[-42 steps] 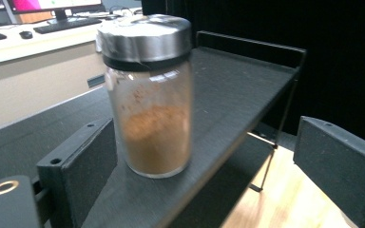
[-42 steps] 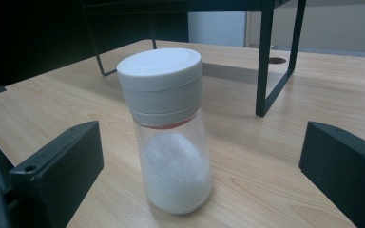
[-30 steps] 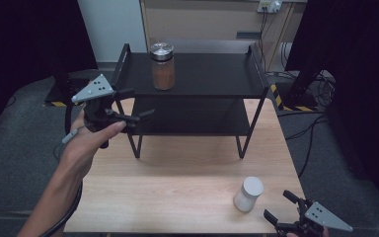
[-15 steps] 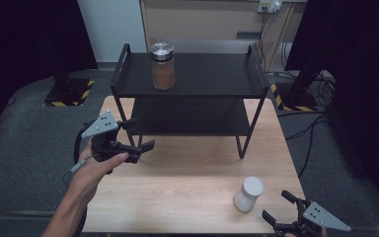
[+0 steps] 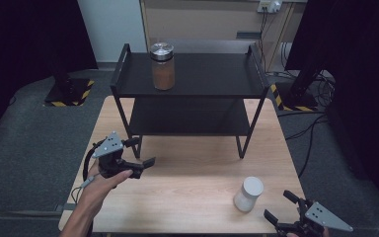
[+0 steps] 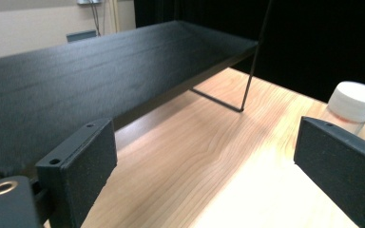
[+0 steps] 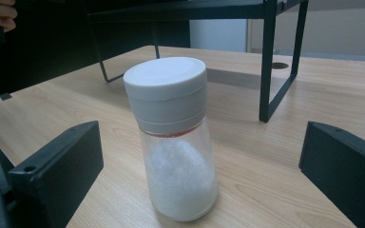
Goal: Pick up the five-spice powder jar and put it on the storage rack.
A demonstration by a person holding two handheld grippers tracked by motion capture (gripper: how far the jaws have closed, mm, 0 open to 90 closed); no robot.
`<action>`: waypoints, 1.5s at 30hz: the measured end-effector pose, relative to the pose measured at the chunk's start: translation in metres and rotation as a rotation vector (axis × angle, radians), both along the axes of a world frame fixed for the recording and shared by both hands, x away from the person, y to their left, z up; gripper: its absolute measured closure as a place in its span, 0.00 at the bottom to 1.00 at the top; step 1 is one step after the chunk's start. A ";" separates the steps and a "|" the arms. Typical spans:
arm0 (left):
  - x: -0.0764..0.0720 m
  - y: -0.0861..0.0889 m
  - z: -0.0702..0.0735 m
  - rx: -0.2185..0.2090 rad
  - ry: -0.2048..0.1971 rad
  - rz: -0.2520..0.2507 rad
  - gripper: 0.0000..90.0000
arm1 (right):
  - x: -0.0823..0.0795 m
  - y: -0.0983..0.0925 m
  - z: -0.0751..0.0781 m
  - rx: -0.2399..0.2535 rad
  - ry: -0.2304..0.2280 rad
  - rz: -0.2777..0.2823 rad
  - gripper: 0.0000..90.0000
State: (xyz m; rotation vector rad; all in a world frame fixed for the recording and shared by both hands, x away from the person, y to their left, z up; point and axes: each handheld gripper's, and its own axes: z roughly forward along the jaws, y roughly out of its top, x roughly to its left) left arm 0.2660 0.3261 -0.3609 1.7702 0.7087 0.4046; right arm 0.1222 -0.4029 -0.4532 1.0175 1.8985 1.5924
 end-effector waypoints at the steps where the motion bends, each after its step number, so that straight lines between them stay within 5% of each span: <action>1: -0.001 0.000 -0.002 0.004 0.001 0.002 0.06 | 0.000 0.000 0.000 0.001 0.002 0.000 0.02; 25: -0.045 0.011 -0.057 -0.039 0.030 0.078 0.06 | 0.000 -0.001 -0.001 -0.002 0.000 -0.007 0.02; 28: -0.049 0.009 -0.058 -0.004 0.029 0.083 0.06 | -0.001 0.000 -0.001 -0.003 -0.002 -0.011 0.02; 45: -0.059 0.011 -0.066 -0.023 0.027 0.107 0.07 | 0.000 0.000 -0.001 -0.003 -0.005 -0.026 0.02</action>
